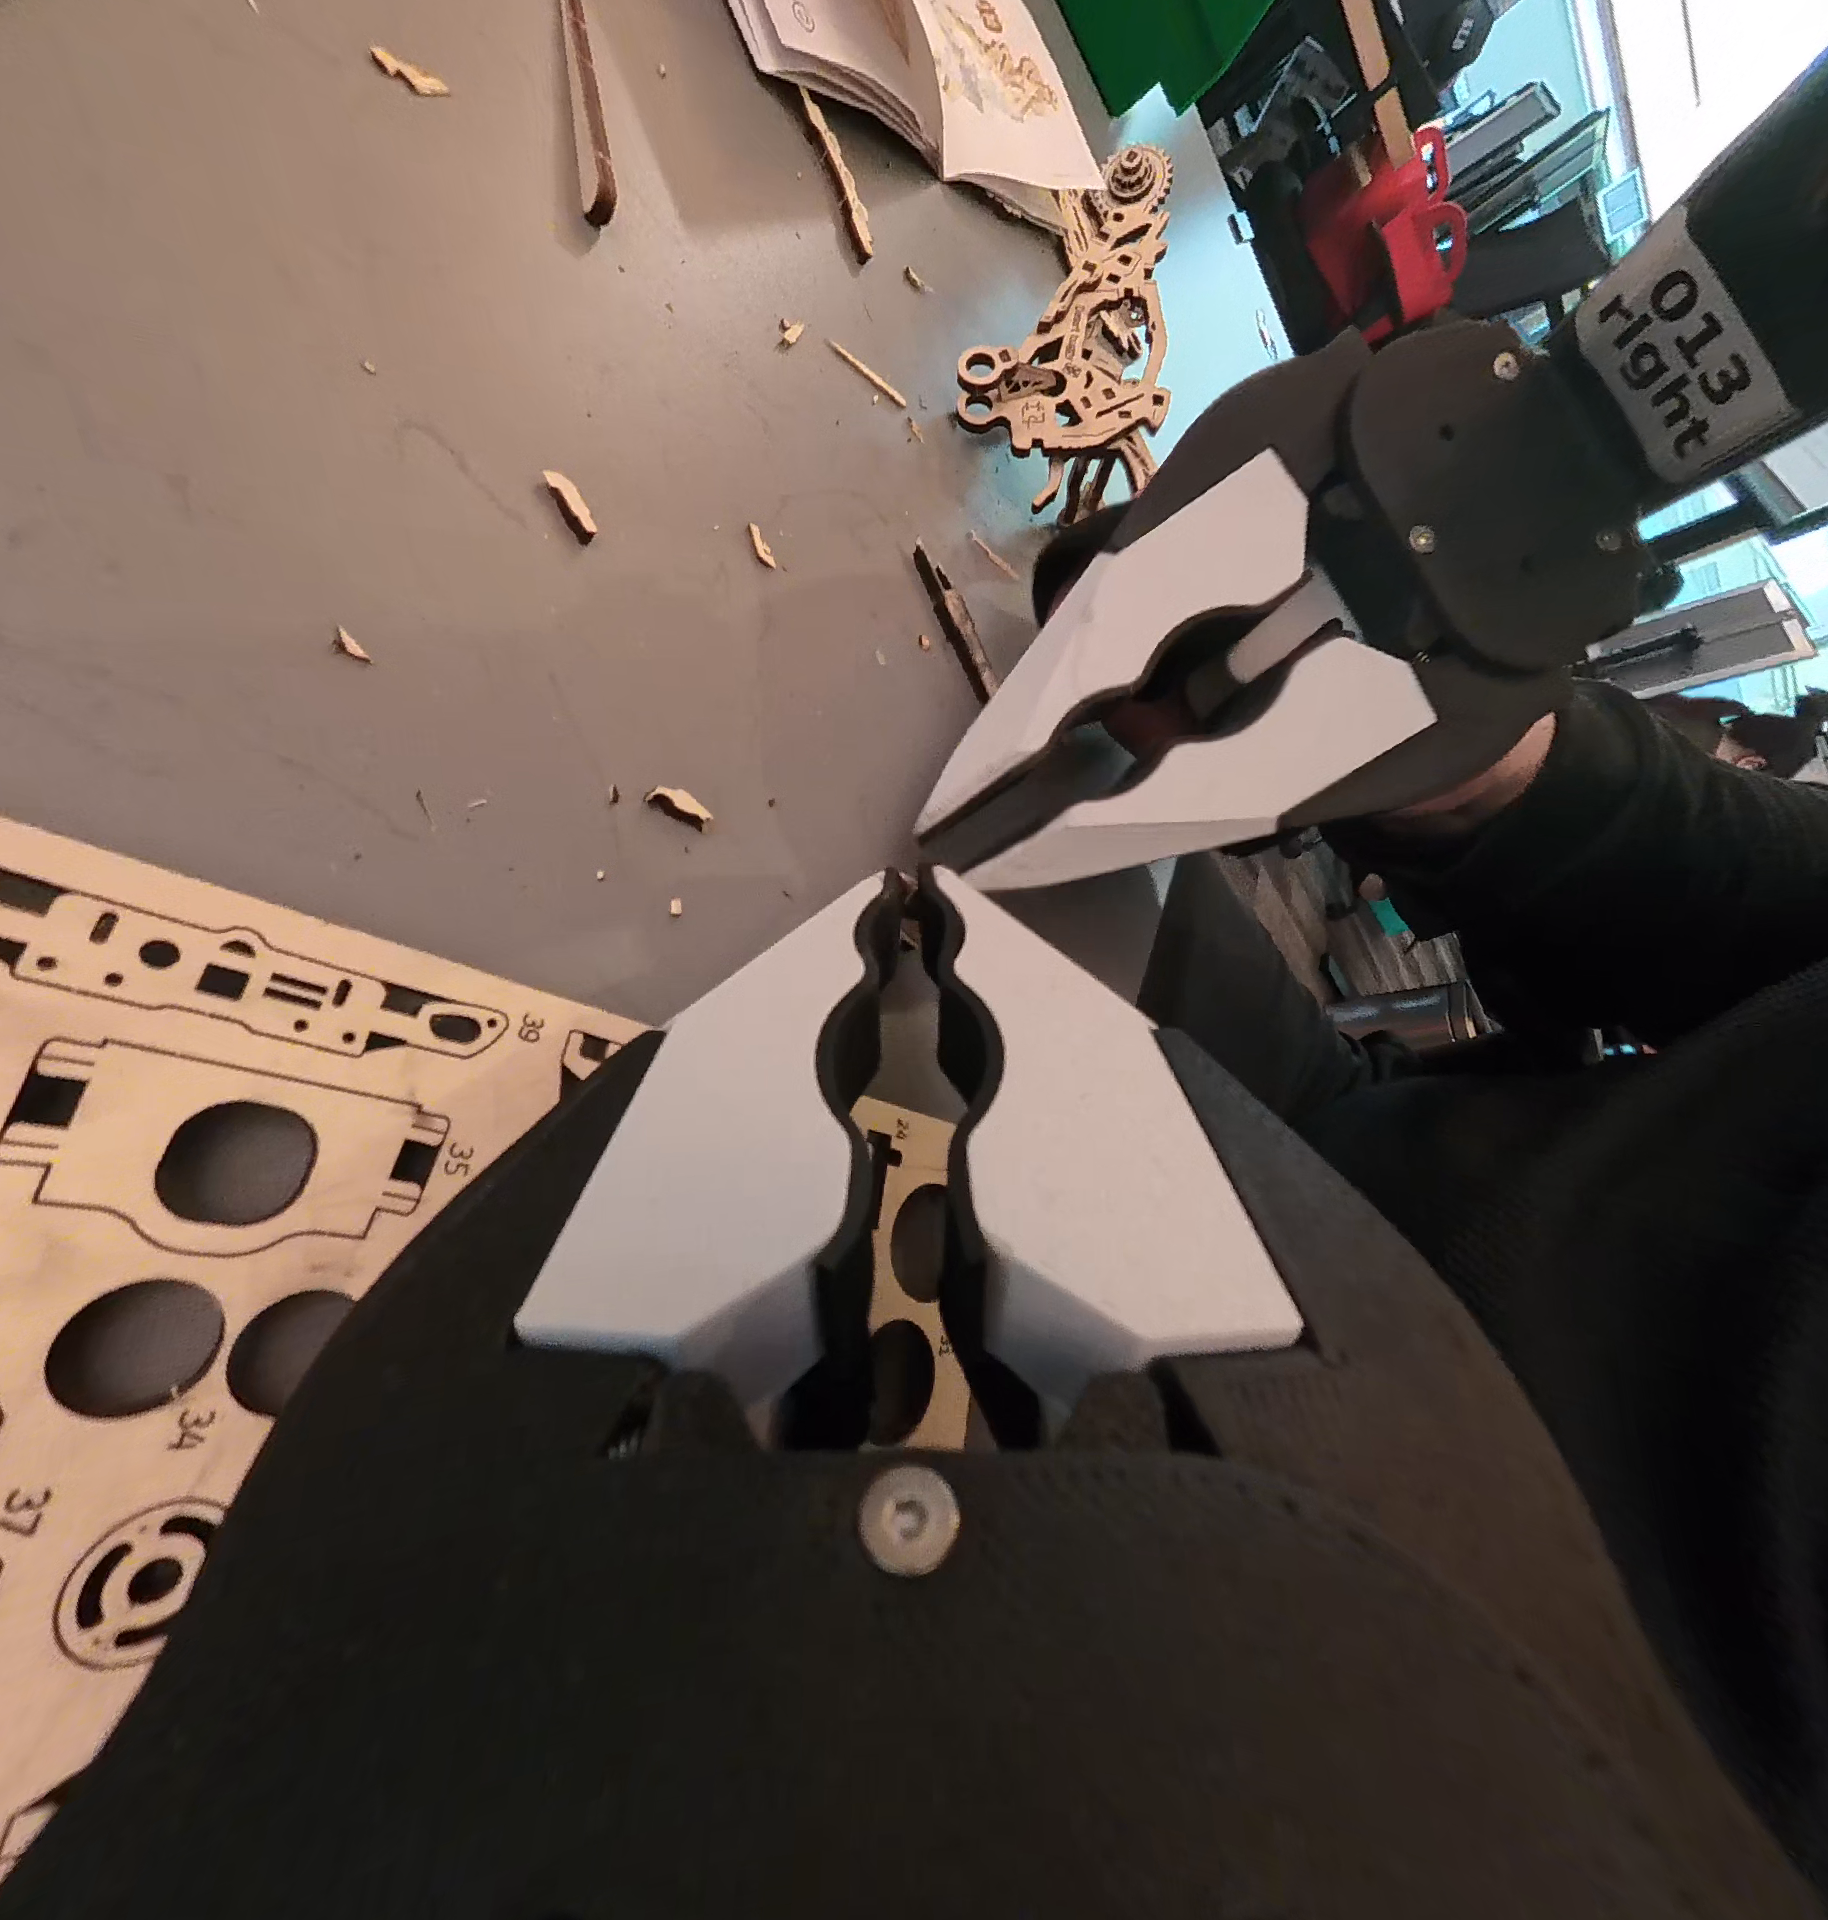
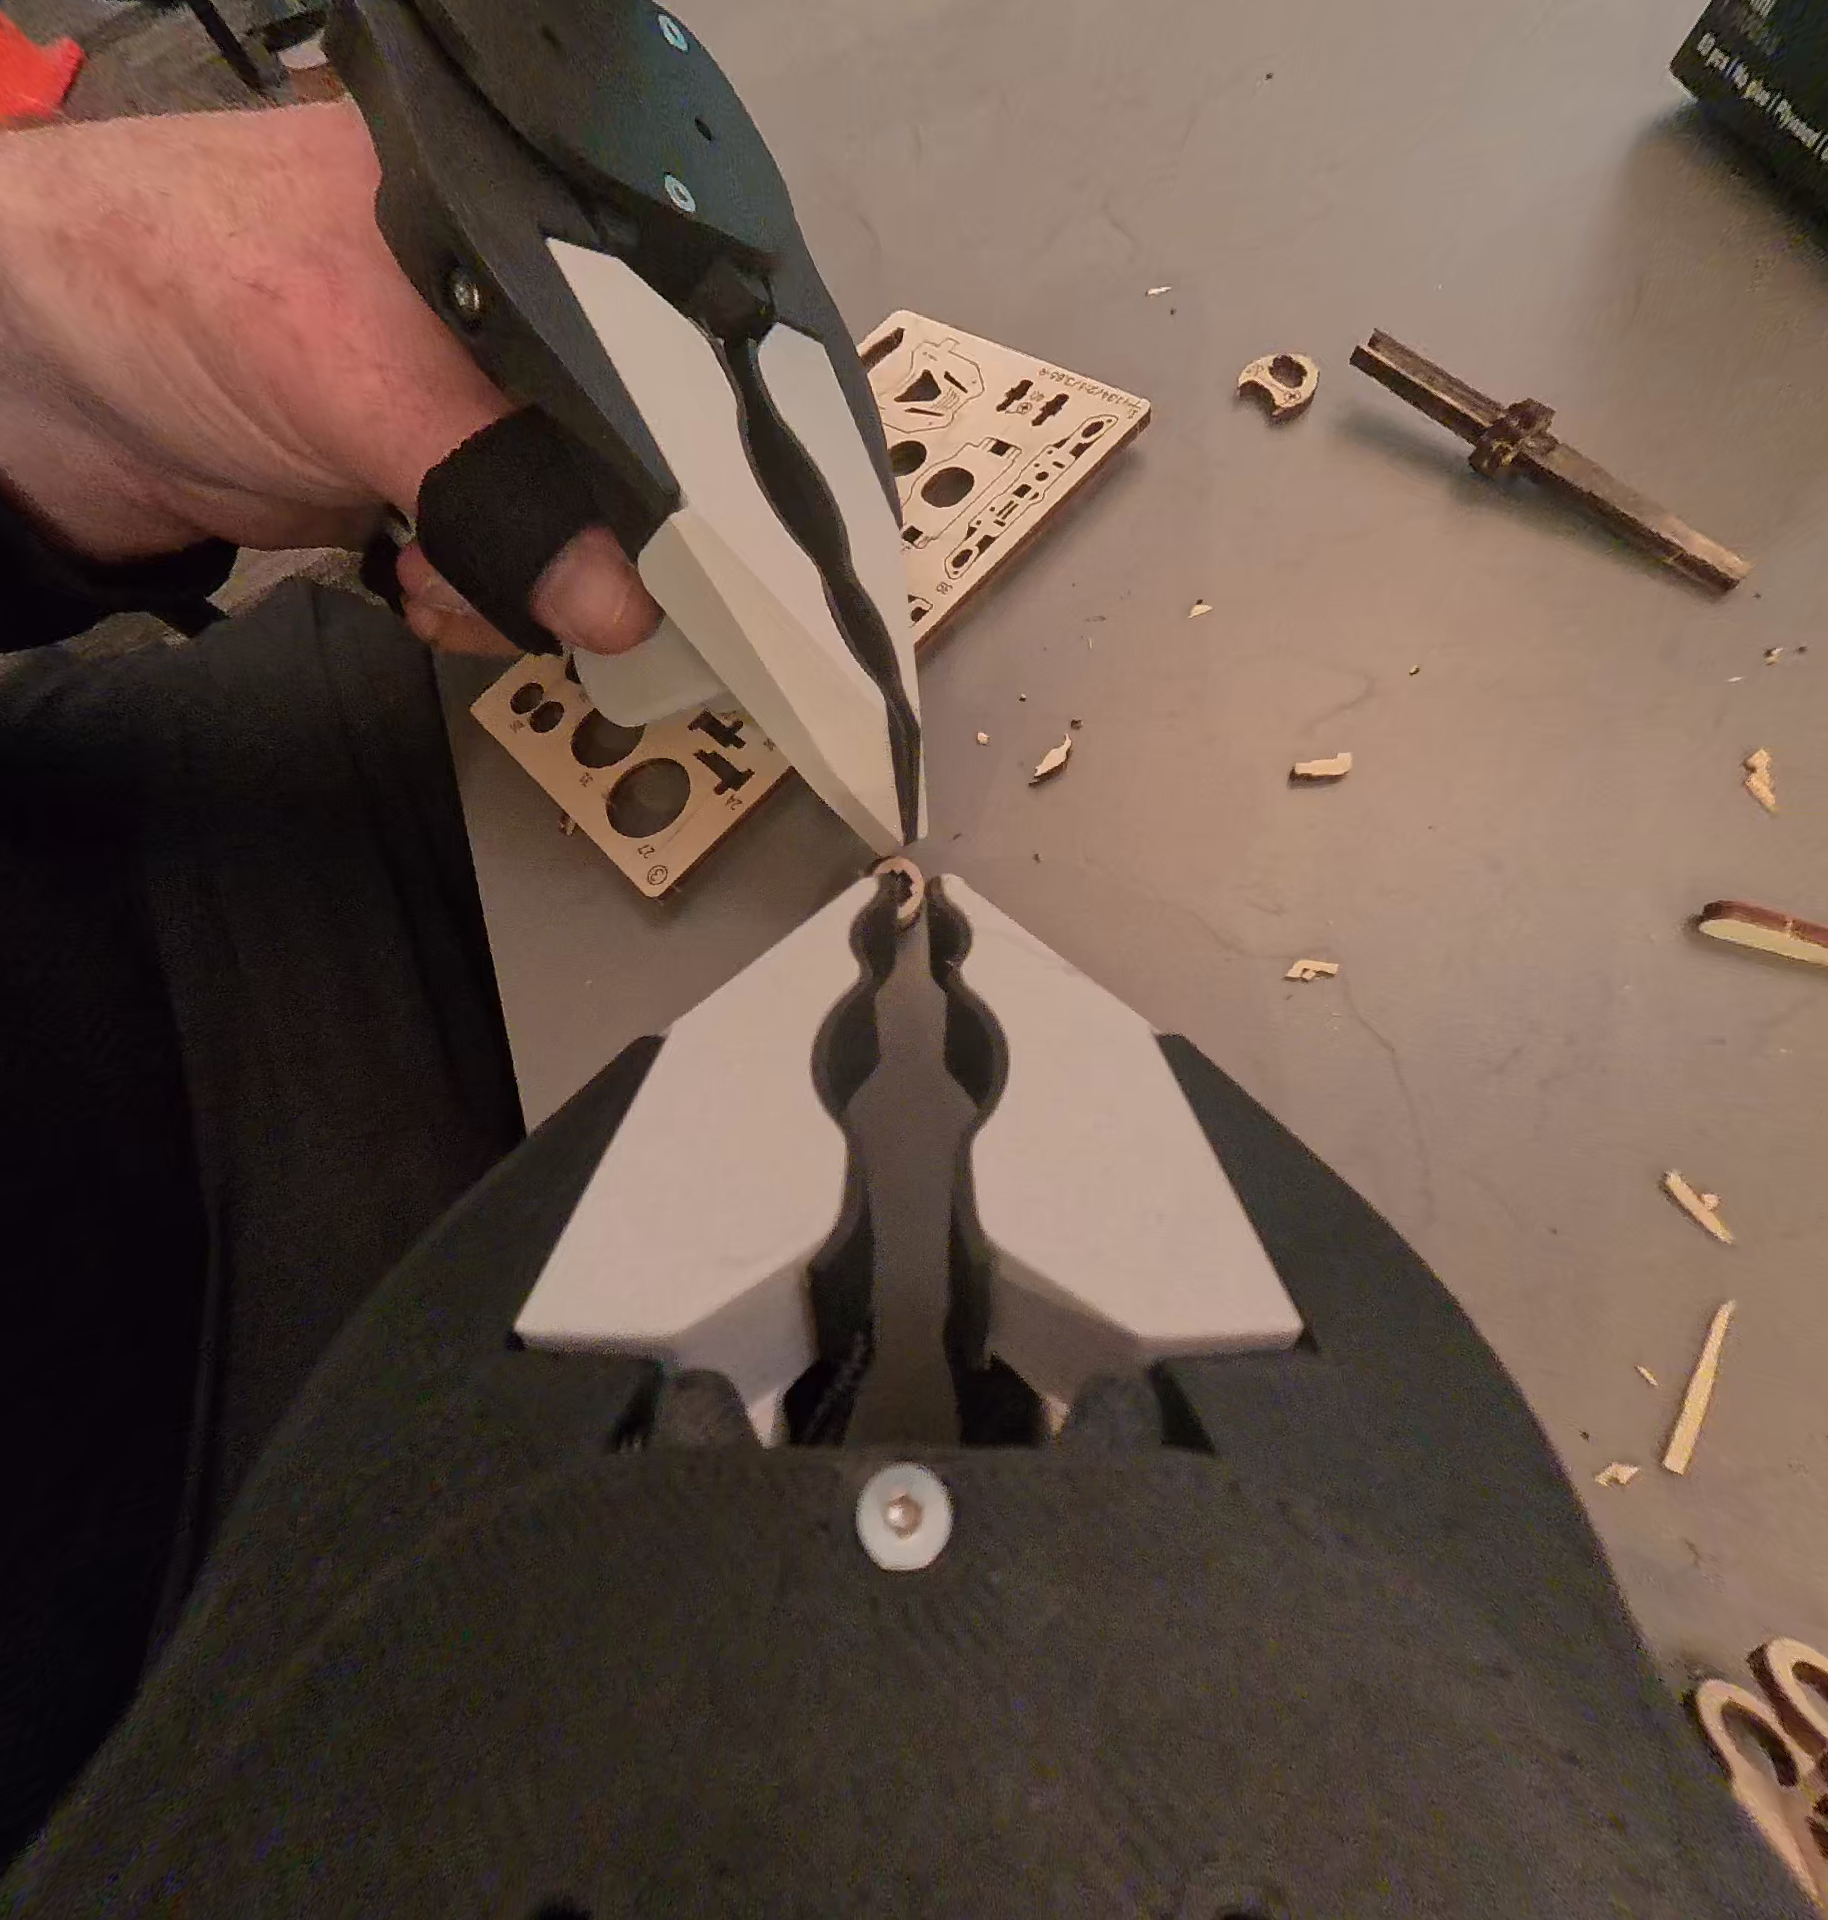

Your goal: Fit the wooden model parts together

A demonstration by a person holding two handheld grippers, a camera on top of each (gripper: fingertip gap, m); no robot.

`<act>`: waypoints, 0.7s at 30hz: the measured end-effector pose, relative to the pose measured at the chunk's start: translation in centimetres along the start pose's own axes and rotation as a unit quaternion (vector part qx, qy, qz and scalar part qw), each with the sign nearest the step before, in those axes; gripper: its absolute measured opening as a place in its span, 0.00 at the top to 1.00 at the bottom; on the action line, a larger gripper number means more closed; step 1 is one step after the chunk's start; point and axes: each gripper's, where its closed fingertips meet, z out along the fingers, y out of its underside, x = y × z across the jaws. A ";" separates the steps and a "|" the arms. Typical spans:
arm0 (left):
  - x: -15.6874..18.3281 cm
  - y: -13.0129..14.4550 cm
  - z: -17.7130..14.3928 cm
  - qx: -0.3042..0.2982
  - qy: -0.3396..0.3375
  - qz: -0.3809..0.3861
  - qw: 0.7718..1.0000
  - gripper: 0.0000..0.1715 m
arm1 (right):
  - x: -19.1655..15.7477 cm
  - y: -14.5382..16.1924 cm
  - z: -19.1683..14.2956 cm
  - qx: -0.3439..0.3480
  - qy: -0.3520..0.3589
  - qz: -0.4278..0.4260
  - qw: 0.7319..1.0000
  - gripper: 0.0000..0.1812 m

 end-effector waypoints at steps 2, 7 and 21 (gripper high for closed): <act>0.0 0.0 -0.1 0.003 0.001 -0.001 1.000 0.99 | -0.2 -0.3 -0.3 0.005 -0.004 -0.010 1.000 0.95; -0.2 0.1 -0.5 0.000 -0.004 -0.001 1.000 0.99 | -0.4 0.4 0.3 -0.014 -0.005 -0.025 1.000 0.91; -0.5 0.8 -0.3 -0.016 -0.020 0.006 1.000 1.00 | -0.6 0.5 0.8 -0.018 -0.011 -0.006 1.000 0.95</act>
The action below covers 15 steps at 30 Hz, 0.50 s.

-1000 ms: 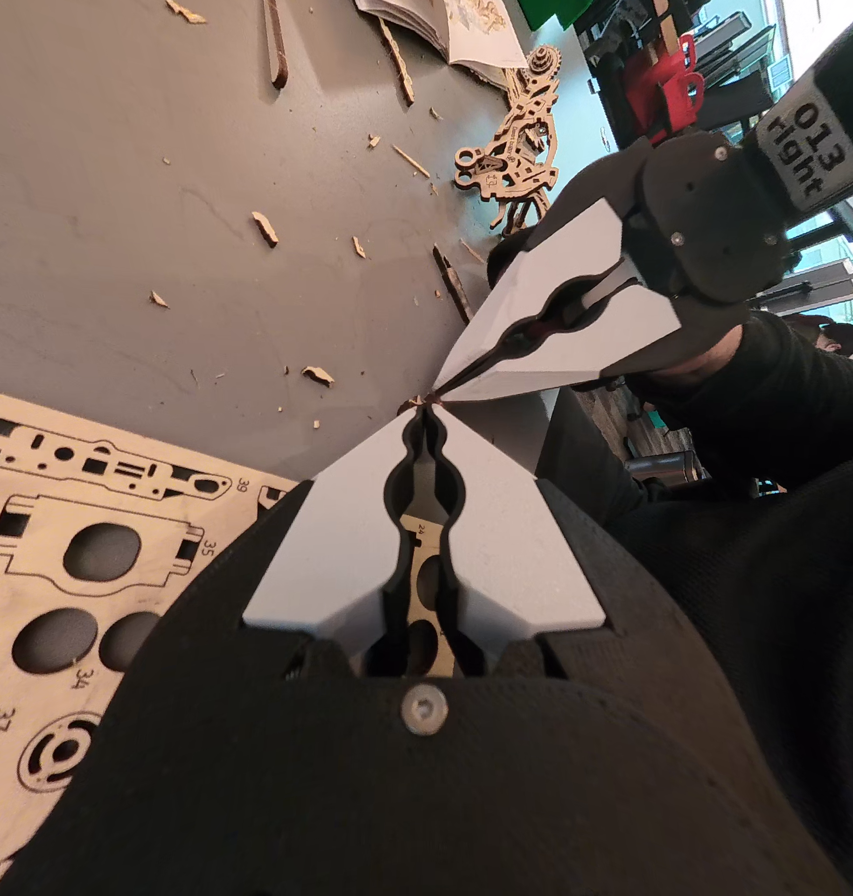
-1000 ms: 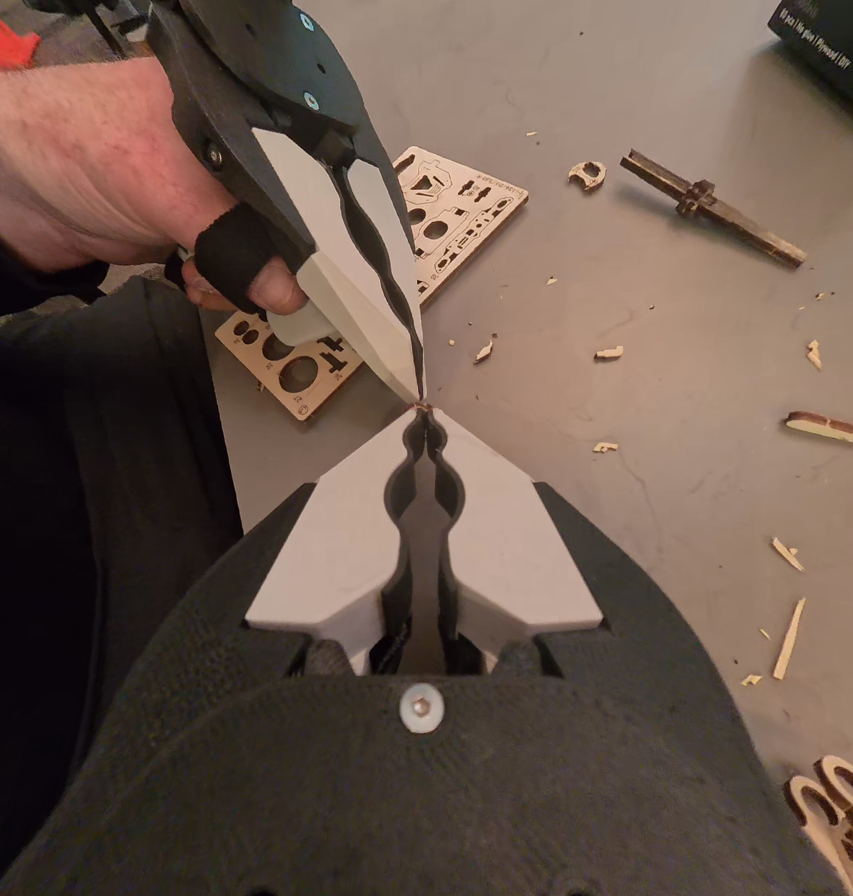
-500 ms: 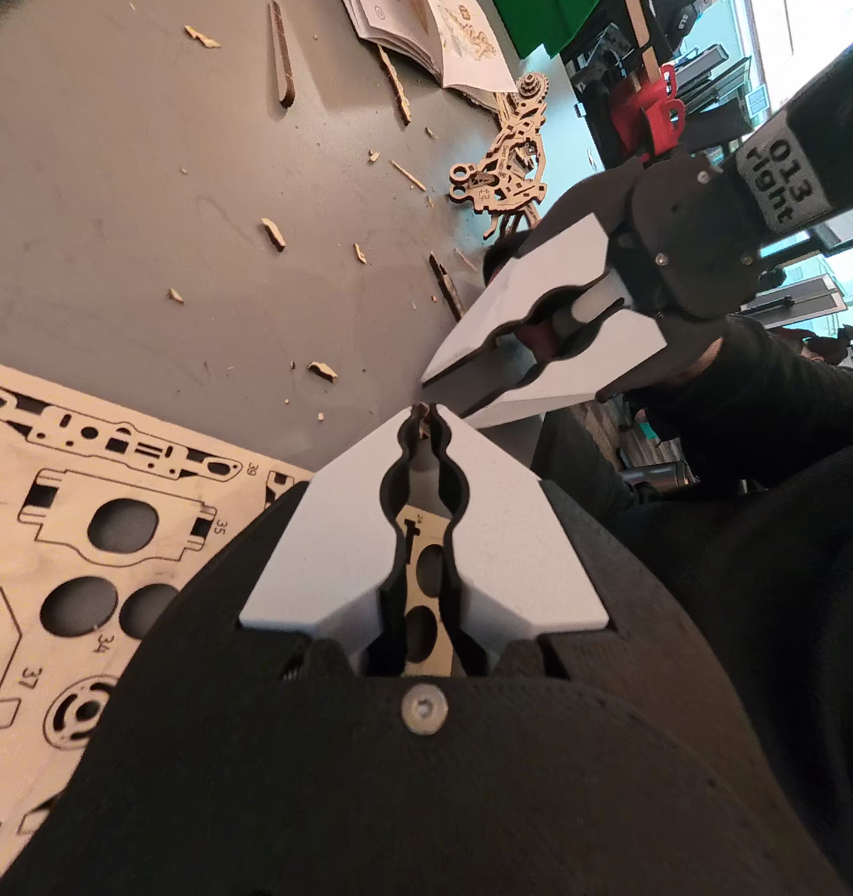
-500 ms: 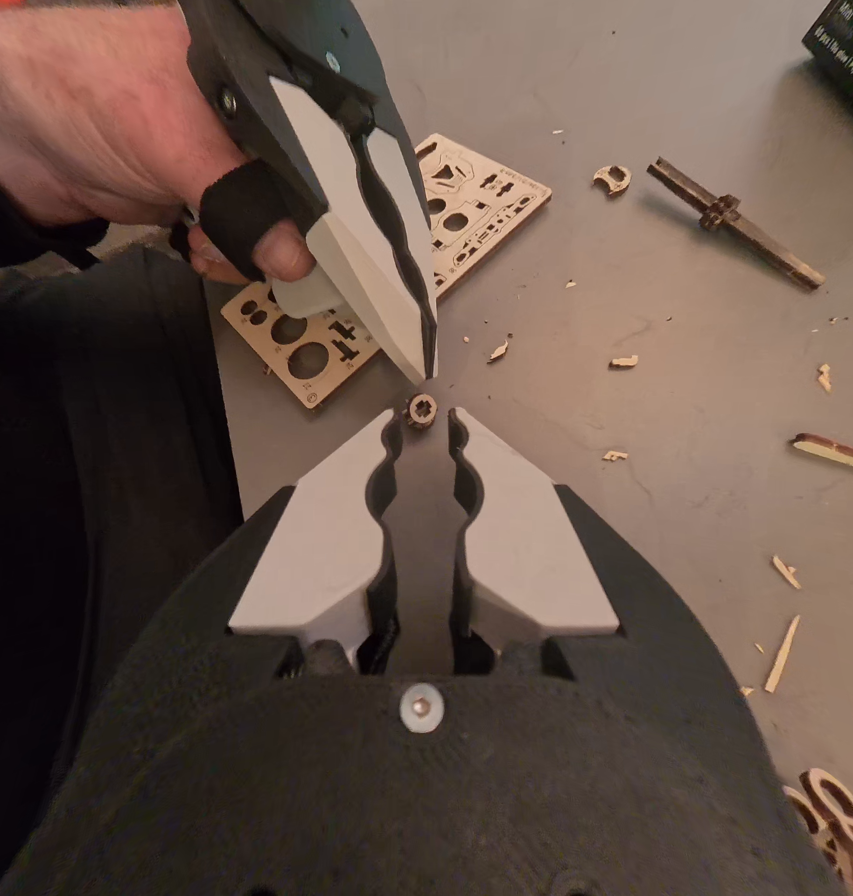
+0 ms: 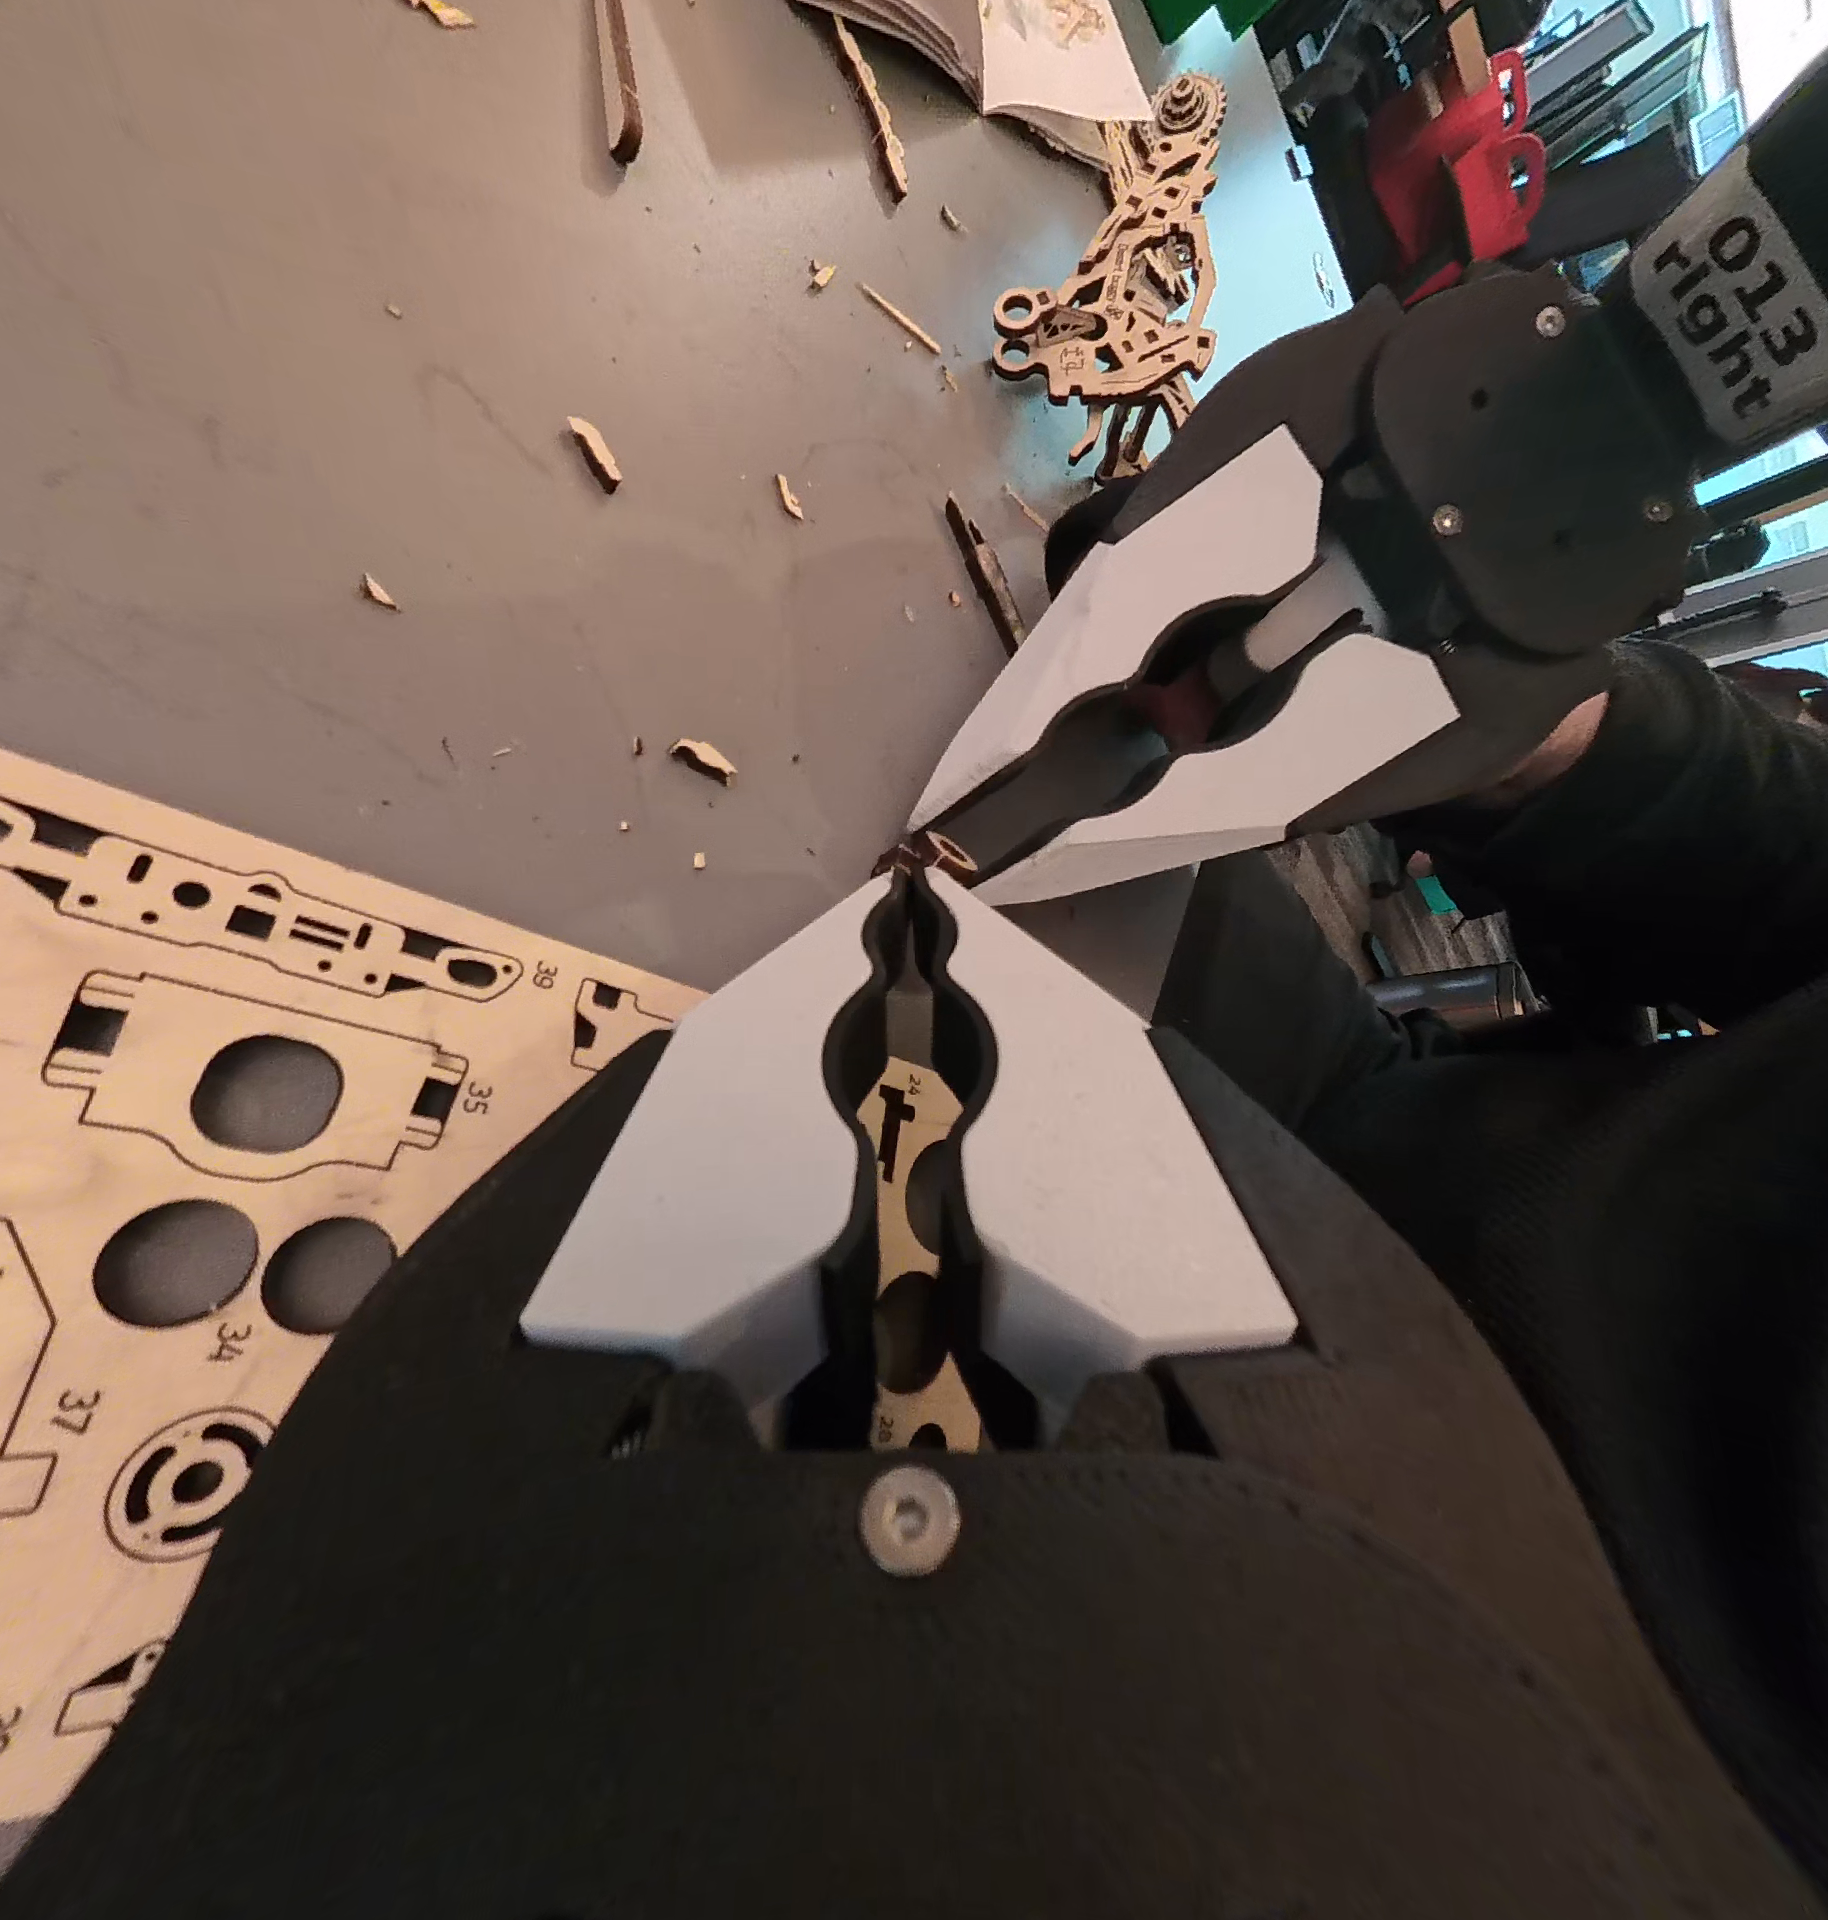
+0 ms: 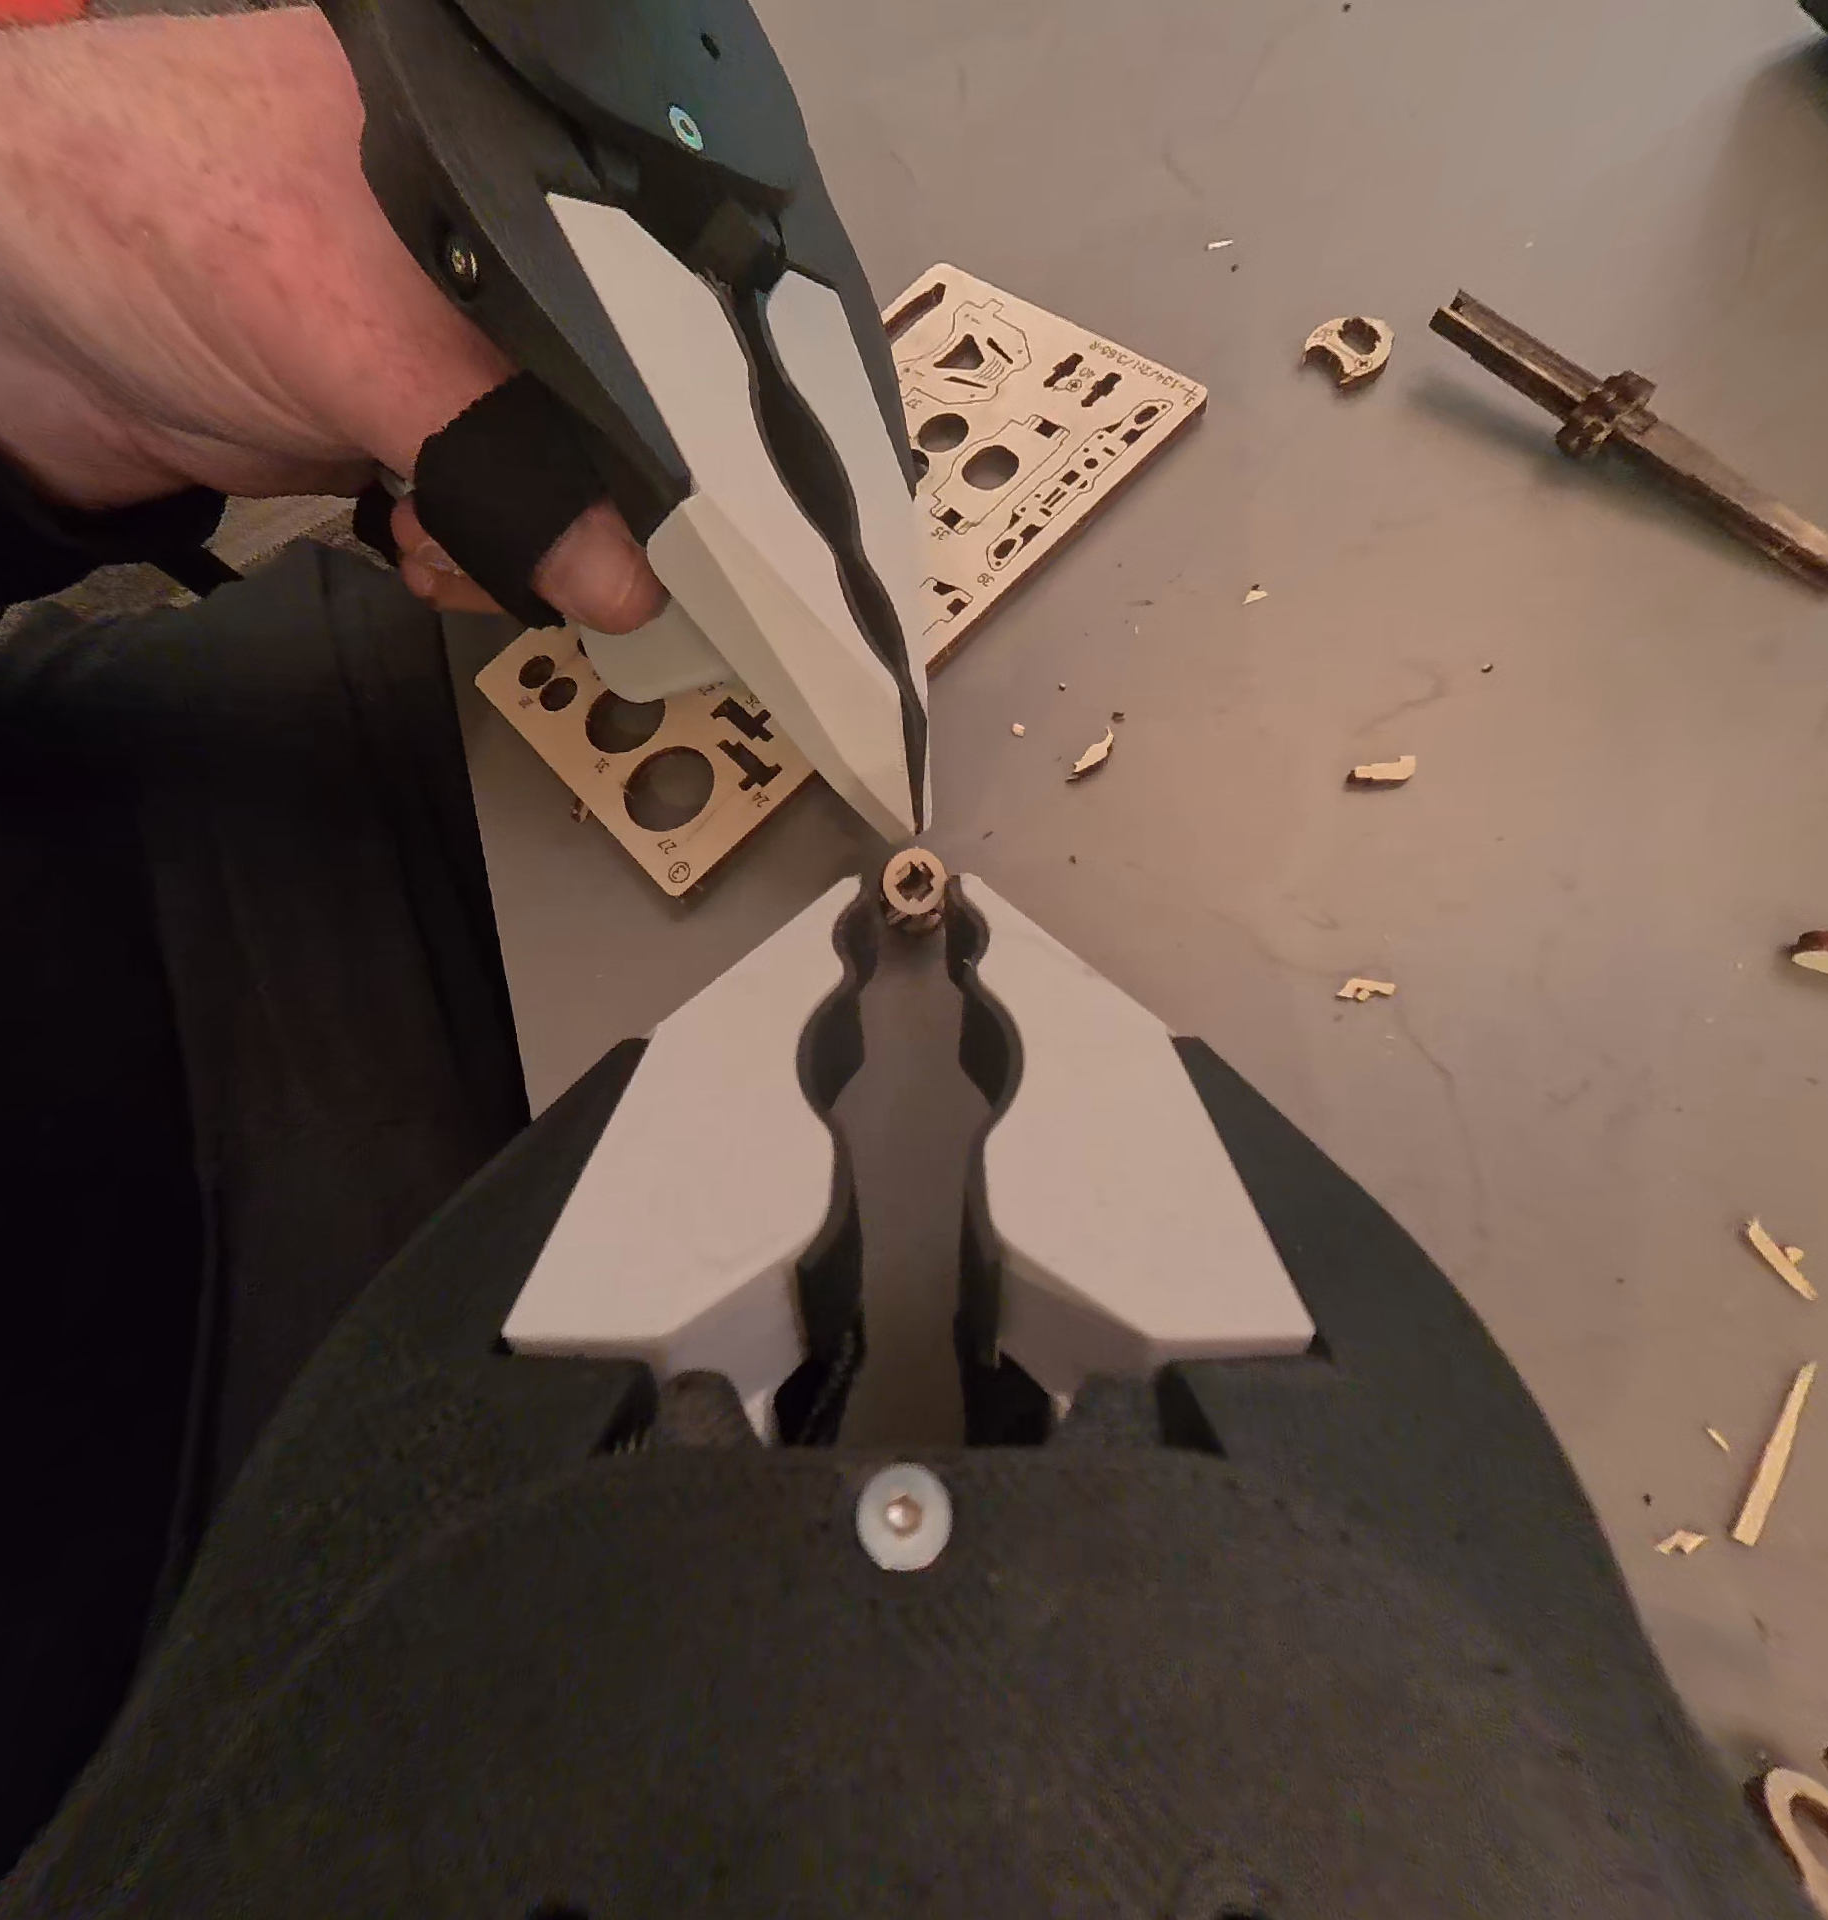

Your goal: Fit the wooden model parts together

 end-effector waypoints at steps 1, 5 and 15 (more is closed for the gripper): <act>0.0 0.0 0.0 0.001 0.000 0.000 1.000 1.00 | 0.0 0.0 0.0 -0.001 0.000 -0.002 1.000 0.95; 0.0 0.0 0.0 0.002 0.000 -0.002 1.000 1.00 | -0.1 -0.1 -0.2 -0.010 0.016 -0.027 0.999 0.95; 0.2 -0.3 -0.3 0.014 0.012 -0.004 1.000 0.99 | -0.1 -0.1 -0.1 -0.053 0.066 -0.082 0.993 0.95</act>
